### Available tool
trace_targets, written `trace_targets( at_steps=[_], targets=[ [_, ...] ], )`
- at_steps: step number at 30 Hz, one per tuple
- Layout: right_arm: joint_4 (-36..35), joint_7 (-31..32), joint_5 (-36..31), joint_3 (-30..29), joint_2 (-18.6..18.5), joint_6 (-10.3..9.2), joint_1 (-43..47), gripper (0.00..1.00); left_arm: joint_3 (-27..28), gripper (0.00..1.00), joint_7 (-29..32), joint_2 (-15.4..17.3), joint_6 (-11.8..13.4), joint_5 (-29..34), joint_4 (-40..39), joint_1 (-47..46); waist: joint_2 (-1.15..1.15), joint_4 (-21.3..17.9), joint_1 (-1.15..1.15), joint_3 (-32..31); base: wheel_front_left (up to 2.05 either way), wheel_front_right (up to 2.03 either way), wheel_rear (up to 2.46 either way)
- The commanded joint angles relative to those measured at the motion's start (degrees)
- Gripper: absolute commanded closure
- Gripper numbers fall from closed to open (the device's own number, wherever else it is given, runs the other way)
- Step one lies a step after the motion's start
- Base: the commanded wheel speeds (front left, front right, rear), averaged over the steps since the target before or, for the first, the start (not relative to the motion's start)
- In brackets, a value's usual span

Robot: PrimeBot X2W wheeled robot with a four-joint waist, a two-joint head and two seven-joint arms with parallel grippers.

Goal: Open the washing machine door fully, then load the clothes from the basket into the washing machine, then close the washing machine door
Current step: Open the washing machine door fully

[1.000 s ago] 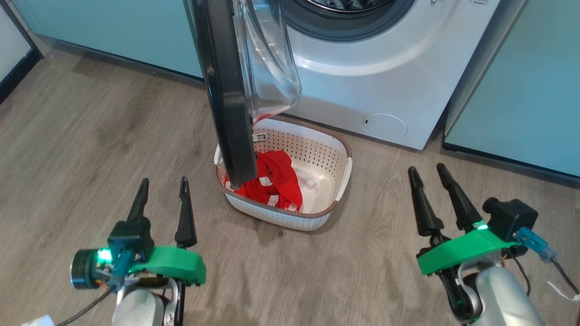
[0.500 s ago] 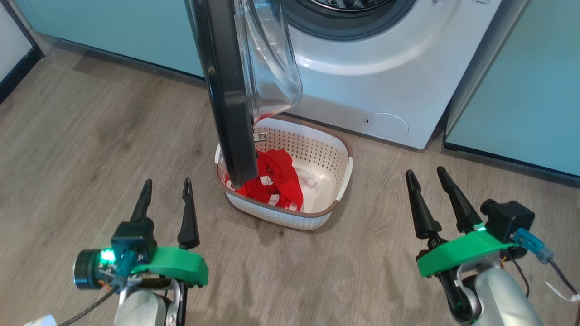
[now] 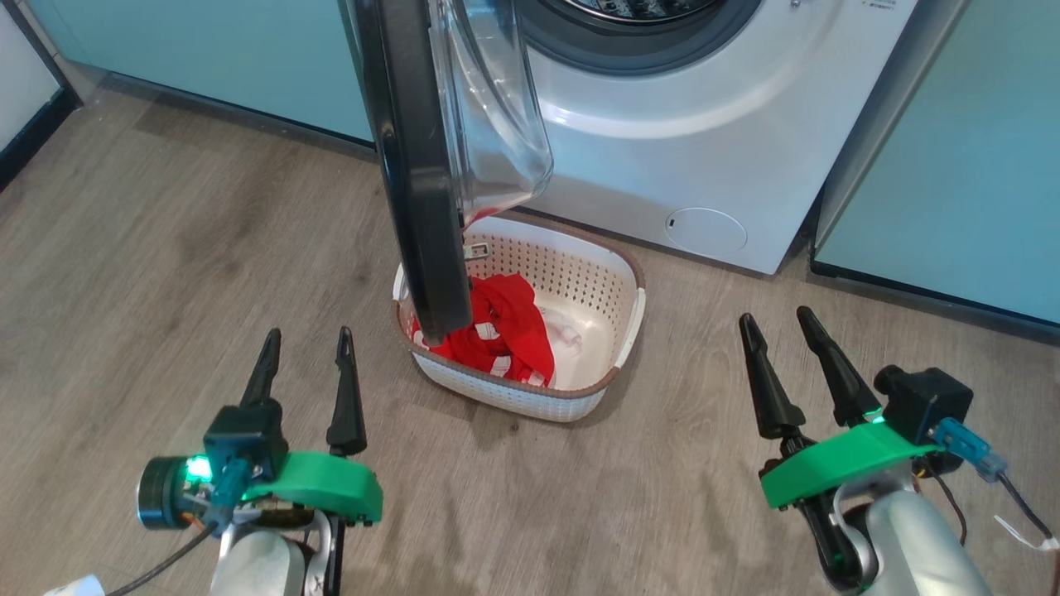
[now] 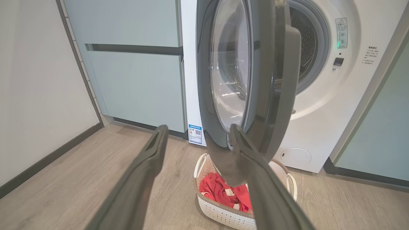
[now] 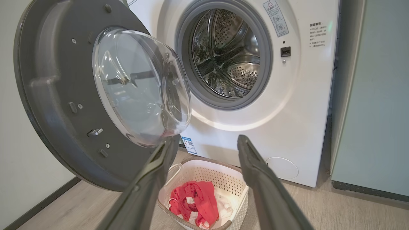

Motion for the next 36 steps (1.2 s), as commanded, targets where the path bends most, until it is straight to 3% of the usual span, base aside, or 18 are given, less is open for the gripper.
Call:
trace_targets(
  at_steps=[1,3,5,6,15,19,29,33,36],
  targets=[
    [-1.7,-0.5,-0.6,1.2,0.3,0.0,-2.0,0.0,1.7,0.0,-0.5,0.4,-0.4,-0.6,-1.7,-1.9,0.0,0.0,0.0,0.0,0.0,0.0,0.0],
    [-1.7,-0.5,-0.7,1.2,0.3,0.0,-2.0,0.0,1.7,0.0,-0.5,0.4,-0.4,-0.6,-1.8,-1.9,0.0,-0.1,0.0,0.0,0.0,0.0,0.0],
    [-1.7,-0.5,-0.8,1.2,0.3,0.0,-2.0,0.0,1.7,0.59,-0.5,0.4,-0.4,-0.8,-1.8,-1.8,0.0,-0.1,0.0,0.1,0.0,0.0,0.0],
    [-1.8,-0.5,-0.9,1.2,0.3,0.0,-2.0,0.0,1.7,1.0,-0.5,0.4,-0.6,-1.1,-1.8,-1.8,0.0,-0.1,0.0,0.1,0.0,0.0,0.0],
    [-2.0,-0.5,-1.1,1.1,0.3,0.0,-2.3,0.0,2.5,1.0,-0.5,0.4,-0.7,-1.3,-3.3,-2.3,0.0,-0.3,0.0,0.7,0.0,0.0,0.0],
    [-2.2,-0.5,-1.3,1.3,0.3,0.0,-2.6,0.0,3.4,1.0,-0.5,0.4,0.7,-1.9,-6.1,-3.7,0.0,-0.5,0.0,1.2,0.0,0.0,0.0],
    [-2.2,-0.5,-1.7,1.8,0.3,0.0,-3.2,0.0,6.4,1.0,-0.5,0.4,1.6,-0.8,-15.6,-14.5,0.0,-1.3,0.0,2.0,0.0,0.0,0.0],
    [-2.1,-0.5,-1.8,2.7,0.3,0.0,-3.4,0.0,4.9,1.0,-0.5,0.4,1.3,-0.2,-16.8,-18.3,0.0,-2.2,0.0,2.2,0.0,0.0,0.0],
    [-2.0,-0.5,-1.8,2.9,0.3,0.0,-3.6,0.0,0.2,1.0,-0.5,0.4,0.8,-0.8,-15.0,-19.8,0.0,-3.4,0.0,2.6,0.0,0.0,0.0]
  ],
)
